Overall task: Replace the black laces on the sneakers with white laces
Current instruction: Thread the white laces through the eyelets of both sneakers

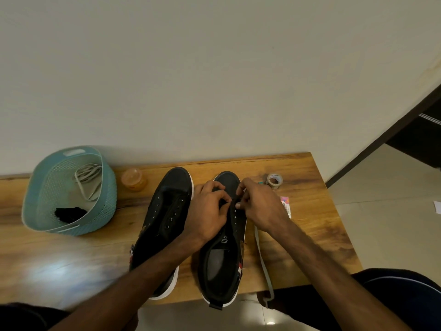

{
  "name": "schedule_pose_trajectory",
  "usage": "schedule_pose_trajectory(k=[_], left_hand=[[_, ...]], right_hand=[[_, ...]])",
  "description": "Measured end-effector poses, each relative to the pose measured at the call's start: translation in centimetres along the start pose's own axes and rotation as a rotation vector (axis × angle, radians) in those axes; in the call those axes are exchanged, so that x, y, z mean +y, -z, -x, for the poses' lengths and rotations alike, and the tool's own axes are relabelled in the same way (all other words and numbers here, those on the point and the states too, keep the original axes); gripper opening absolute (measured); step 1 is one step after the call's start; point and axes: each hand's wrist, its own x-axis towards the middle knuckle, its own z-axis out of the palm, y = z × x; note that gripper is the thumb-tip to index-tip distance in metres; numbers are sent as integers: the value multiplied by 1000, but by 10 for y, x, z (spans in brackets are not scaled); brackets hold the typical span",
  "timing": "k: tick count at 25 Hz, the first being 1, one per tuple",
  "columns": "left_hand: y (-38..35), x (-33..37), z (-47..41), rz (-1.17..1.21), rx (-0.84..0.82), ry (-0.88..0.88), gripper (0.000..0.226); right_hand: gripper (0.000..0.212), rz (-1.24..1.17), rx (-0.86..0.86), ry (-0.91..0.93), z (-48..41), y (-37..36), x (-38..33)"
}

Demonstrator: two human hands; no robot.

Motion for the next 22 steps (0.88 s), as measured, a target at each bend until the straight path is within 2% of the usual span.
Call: schedule_pose_trajectory(k=[4, 7, 12, 18, 20, 22], left_hand=[[11, -5, -9, 227, -5, 72, 5], [21, -12, -8, 321, 31, 150, 9], [19, -10, 2, 369, 46, 195, 4], [17, -13, 4, 413, 25, 225, 6], [14, -17, 5, 401, -27, 261, 21], [10, -20, 8, 330, -114, 281, 53]], right_hand=[[26, -110, 92, 30, -7, 7, 5], [20, -154, -4, 85, -6, 7, -2], [3, -237, 4, 58, -5, -3, -3], [4, -293, -6, 81, -5, -13, -7], [3, -341, 34, 41, -8, -13, -6], [5, -337, 83, 11, -8, -12, -5]])
